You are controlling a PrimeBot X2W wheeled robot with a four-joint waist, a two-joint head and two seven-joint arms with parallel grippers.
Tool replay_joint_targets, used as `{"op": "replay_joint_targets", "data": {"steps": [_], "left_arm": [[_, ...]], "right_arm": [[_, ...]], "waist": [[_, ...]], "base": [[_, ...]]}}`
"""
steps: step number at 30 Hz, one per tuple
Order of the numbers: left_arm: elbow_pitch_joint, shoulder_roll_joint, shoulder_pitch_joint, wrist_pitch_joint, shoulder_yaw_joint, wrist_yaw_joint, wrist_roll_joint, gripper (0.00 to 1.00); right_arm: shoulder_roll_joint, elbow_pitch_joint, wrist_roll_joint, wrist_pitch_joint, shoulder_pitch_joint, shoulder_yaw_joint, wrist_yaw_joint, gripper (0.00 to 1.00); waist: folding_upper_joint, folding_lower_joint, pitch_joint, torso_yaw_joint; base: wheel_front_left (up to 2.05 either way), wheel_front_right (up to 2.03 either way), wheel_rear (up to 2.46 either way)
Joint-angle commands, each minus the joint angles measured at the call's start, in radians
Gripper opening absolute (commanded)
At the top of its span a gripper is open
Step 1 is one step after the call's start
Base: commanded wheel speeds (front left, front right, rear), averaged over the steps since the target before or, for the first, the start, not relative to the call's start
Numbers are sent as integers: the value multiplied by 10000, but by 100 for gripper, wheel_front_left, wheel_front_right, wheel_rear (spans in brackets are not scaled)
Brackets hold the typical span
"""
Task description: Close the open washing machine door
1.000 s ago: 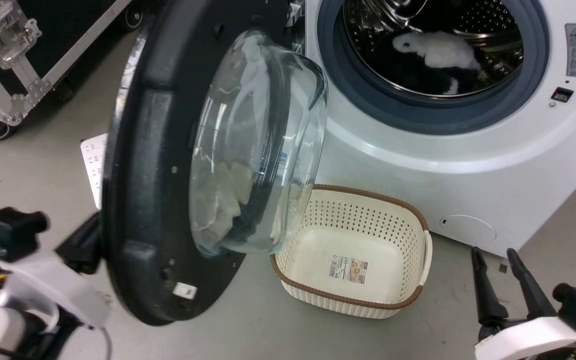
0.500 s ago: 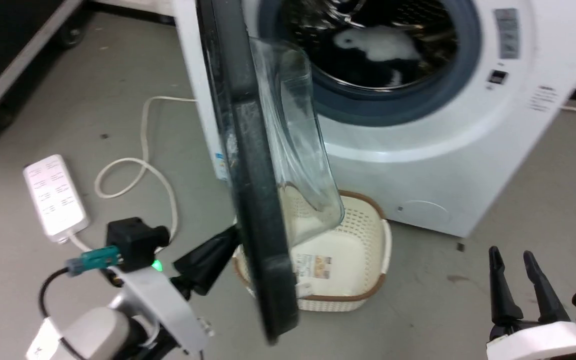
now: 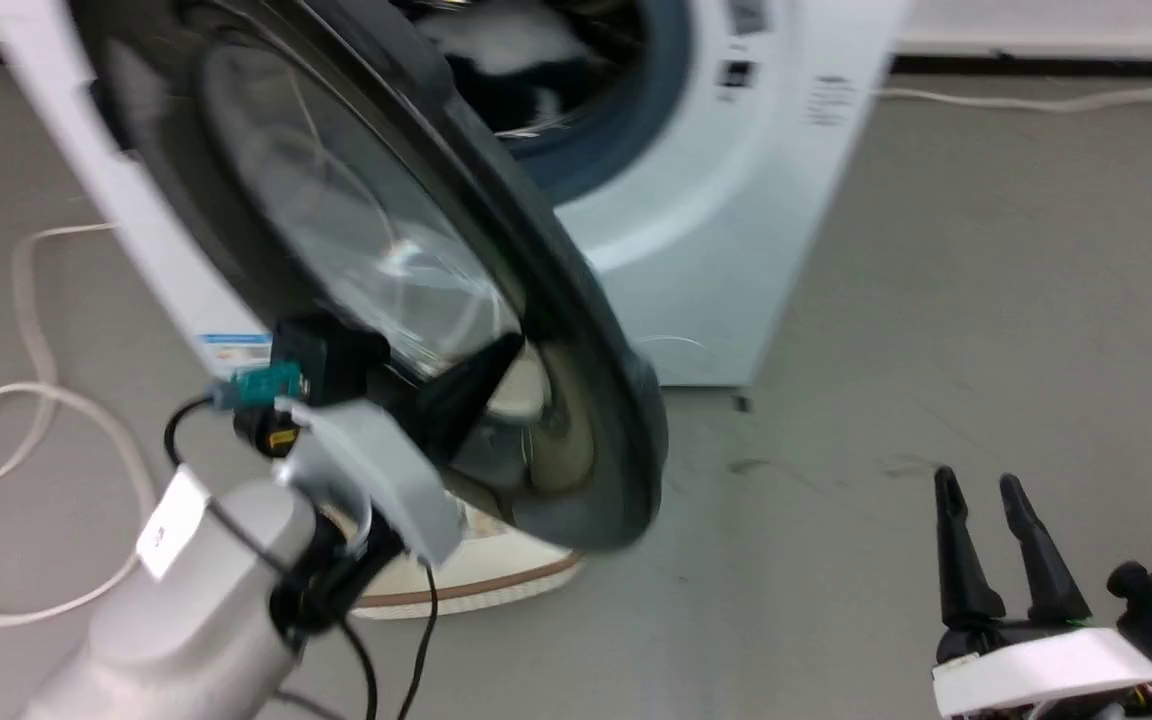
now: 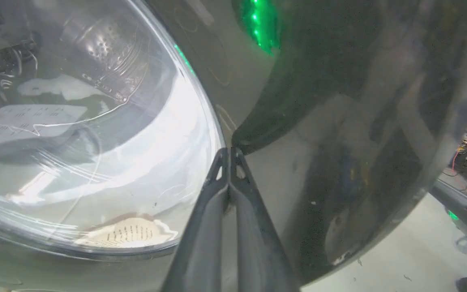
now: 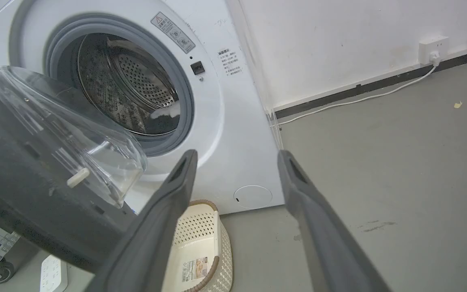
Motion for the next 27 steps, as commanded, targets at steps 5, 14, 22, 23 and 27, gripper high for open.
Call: {"op": "replay_joint_targets", "data": {"steps": [5,14,22,23,27], "left_arm": [[1144,-511,-1291,73,72,315,504,0],[3748,-1346,-3854,-29,141,836,1526,0],[4479,-1961,-4329,-526,258,515,1340,0],[4355,-2057,-4121,-1153,470,620,1280,0],[3956,-1807,-3522,-1705,1014,1082,1389,0]], "right_arm": [[-8,51,287,-198,-350,284,8,100],[-8,119,542,-337,-569,617,8,100],[-8,174,371,-346,-569,251,8,100],[-8,226,167,-346,-478,-30,8,100],[-8,359,-13,-345,-333,-343,8,100]], "waist": [[-1,-1,642,-1493],[-1,-1,1175,-1860],[-1,-1,642,-933],[-1,-1,173,-298],[-1,-1,-554,488]], "base": [[0,0,0],[0,0,0],[0,0,0],[0,0,0],[0,0,0]]}}
